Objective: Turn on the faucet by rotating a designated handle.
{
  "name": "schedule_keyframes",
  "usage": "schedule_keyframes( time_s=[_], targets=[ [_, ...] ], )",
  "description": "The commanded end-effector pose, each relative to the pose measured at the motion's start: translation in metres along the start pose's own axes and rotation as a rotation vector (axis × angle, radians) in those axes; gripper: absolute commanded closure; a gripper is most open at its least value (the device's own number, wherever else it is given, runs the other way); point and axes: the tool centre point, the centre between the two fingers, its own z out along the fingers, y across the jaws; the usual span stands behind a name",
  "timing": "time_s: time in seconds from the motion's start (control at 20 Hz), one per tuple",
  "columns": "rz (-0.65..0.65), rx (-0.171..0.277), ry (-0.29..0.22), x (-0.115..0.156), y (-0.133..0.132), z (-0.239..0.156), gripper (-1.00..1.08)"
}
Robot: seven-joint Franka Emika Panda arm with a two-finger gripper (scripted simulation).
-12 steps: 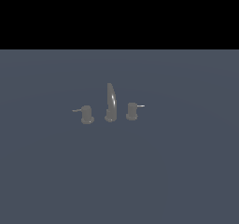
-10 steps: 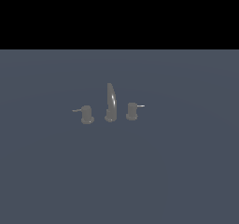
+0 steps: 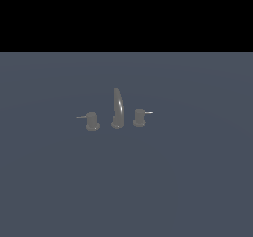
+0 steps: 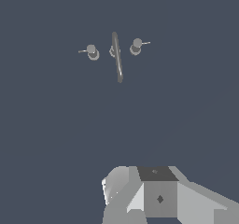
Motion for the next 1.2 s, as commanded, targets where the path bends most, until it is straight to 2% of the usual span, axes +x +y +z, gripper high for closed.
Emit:
schedule_keyframes(
  time_s=[0.0,0.25,0.55,0.8,1.15],
  targets=[
    [0.000,-0.001,0.000,0.000,0.000,0.000,1.08],
    [0.018,0.007,-0.001,0.008,0.000,0.002,1.08],
    [0.073,0.028,-0.004,0.030,-0.001,0.008,1.08],
    [0.148,0.054,-0.010,0.059,-0.001,0.019,1.08],
    [0.301,0.094,-0.024,0.115,0.001,0.047,1.08]
  ],
)
